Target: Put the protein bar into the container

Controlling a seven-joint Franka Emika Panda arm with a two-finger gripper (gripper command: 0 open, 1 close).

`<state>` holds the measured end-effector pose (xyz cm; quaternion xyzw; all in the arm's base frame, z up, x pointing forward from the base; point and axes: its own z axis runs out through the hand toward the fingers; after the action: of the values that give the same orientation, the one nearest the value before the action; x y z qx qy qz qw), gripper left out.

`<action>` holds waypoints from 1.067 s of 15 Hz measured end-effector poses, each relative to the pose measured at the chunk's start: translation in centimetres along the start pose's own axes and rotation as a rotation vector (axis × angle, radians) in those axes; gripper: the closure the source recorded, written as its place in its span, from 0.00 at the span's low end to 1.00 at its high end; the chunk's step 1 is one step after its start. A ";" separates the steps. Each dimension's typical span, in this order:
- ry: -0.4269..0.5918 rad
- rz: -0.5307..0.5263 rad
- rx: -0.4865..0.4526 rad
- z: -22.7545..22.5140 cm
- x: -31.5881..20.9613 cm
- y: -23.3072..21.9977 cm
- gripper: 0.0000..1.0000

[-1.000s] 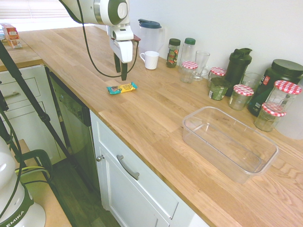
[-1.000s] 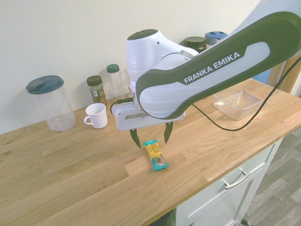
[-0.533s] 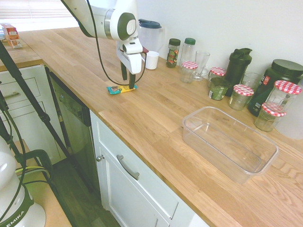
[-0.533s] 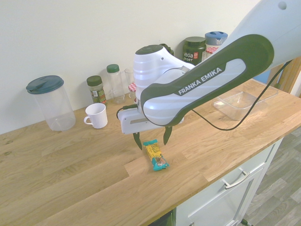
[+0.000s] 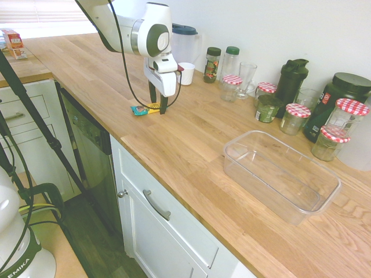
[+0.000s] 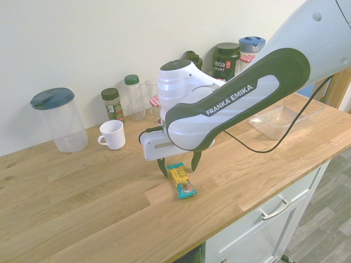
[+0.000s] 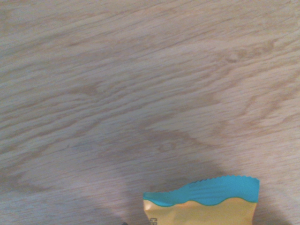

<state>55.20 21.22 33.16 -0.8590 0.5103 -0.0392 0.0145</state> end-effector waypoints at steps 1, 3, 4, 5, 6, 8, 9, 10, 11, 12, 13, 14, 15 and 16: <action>-0.001 -0.004 0.001 0.1 0.1 0.0 1.00; -0.007 -0.008 0.003 0.1 0.2 0.0 1.00; -0.011 -0.009 0.004 0.1 0.2 0.0 1.00; -0.016 -0.009 0.005 0.1 0.3 0.0 1.00; -0.018 -0.009 0.005 0.1 0.4 0.0 1.00; -0.019 -0.009 0.005 0.1 0.4 0.0 1.00; -0.019 -0.009 0.005 0.1 0.4 0.0 1.00; -0.019 -0.010 0.005 0.1 0.3 0.0 1.00; -0.019 -0.012 0.005 0.1 0.3 0.0 1.00; -0.019 -0.014 0.005 0.1 0.2 0.0 1.00; -0.020 -0.017 0.004 0.1 0.1 0.0 1.00; -0.020 -0.019 0.004 0.1 0.0 0.0 1.00; -0.020 -0.019 0.004 0.1 -0.1 0.0 1.00; -0.021 -0.019 0.004 0.1 -0.1 0.0 1.00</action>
<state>55.18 21.29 33.09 -0.8642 0.5018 -0.0314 0.0210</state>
